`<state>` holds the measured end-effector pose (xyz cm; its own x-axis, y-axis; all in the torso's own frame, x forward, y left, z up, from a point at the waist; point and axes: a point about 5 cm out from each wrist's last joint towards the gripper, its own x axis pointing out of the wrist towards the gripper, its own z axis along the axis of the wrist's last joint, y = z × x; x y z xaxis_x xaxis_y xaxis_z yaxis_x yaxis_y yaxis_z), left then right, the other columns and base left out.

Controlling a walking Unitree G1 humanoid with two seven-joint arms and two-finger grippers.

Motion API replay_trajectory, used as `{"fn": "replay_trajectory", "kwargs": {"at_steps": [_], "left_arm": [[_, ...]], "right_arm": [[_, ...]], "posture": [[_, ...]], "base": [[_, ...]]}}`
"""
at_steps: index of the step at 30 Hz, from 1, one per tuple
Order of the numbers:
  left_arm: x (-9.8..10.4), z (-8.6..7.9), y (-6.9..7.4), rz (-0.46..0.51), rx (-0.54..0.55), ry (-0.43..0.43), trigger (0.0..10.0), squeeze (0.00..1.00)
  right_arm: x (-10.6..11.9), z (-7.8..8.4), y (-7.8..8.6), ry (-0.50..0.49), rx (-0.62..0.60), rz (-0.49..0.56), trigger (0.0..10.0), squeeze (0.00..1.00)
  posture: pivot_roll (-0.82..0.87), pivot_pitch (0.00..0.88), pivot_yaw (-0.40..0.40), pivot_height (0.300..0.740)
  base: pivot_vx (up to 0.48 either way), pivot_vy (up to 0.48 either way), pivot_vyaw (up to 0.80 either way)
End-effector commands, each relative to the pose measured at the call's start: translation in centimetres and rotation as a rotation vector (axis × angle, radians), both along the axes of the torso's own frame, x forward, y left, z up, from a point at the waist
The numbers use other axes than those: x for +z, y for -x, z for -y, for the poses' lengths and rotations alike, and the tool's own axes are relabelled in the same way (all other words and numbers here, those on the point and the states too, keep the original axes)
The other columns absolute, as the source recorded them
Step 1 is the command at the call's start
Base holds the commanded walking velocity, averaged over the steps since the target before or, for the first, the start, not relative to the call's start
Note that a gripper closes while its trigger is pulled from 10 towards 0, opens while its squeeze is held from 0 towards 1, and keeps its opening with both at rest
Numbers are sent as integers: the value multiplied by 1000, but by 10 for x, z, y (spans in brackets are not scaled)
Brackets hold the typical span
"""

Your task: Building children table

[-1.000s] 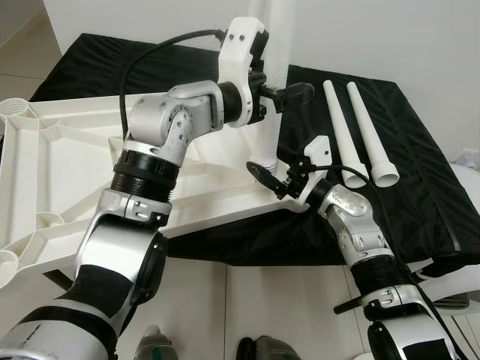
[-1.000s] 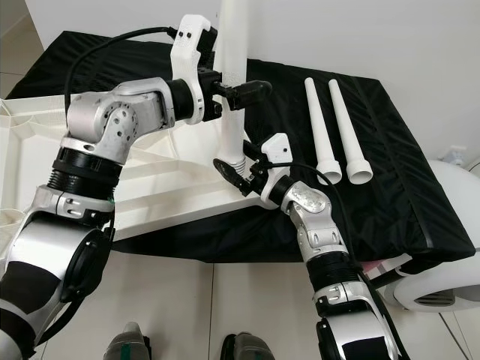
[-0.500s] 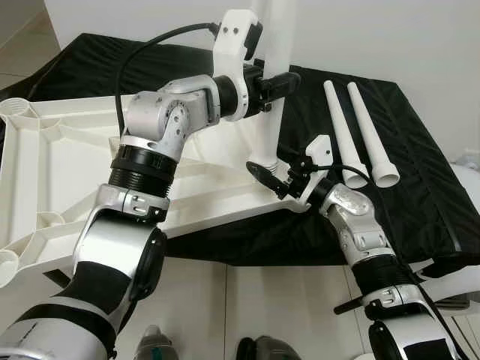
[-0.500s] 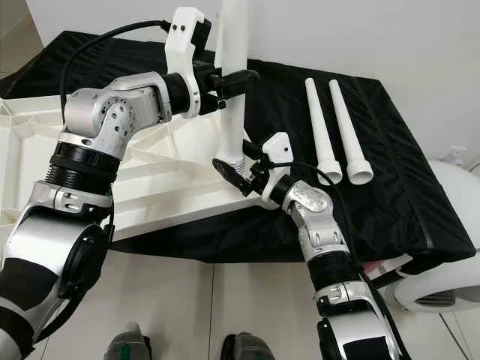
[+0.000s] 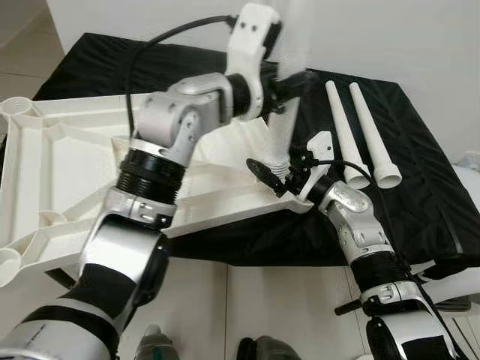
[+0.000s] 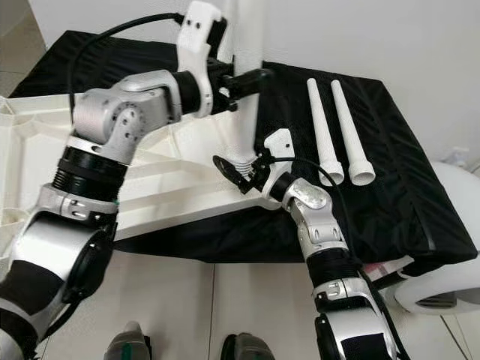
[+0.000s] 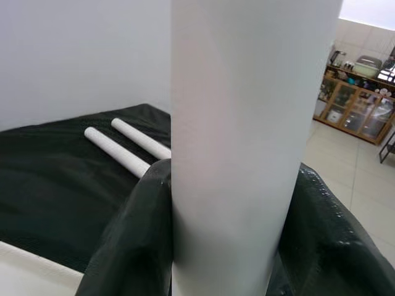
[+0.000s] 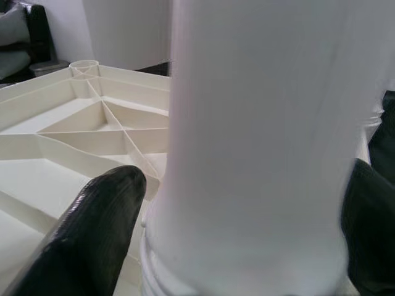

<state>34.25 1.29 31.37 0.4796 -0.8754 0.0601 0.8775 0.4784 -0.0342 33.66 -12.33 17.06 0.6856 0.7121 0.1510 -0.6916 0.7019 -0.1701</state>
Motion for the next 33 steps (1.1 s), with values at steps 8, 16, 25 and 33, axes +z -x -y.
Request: {"fn": "replay_trajectory", "kwargs": {"at_steps": [8, 16, 25, 33], "left_arm": [[-4, 11, 12, 28, -105, -8, 10000, 0], [-16, 13, 11, 18, -90, -34, 10000, 0], [-24, 16, 11, 15, -80, -55, 10000, 0], [-26, 14, 10, 40, -72, -73, 10000, 0]], "right_arm": [[23, 3, -7, -74, -37, 50, 10000, 0], [36, 0, -6, -112, -14, 67, 10000, 0], [39, 0, -3, -112, -7, 62, 10000, 0], [40, 10, -2, -132, -38, -6, 10000, 0]], "posture": [[55, 5, -111, 740], [49, 0, -110, 740], [46, 0, -109, 740], [41, 0, -108, 740]], "base": [[0, 0, 0], [0, 0, 0], [0, 0, 0], [0, 0, 0]]}}
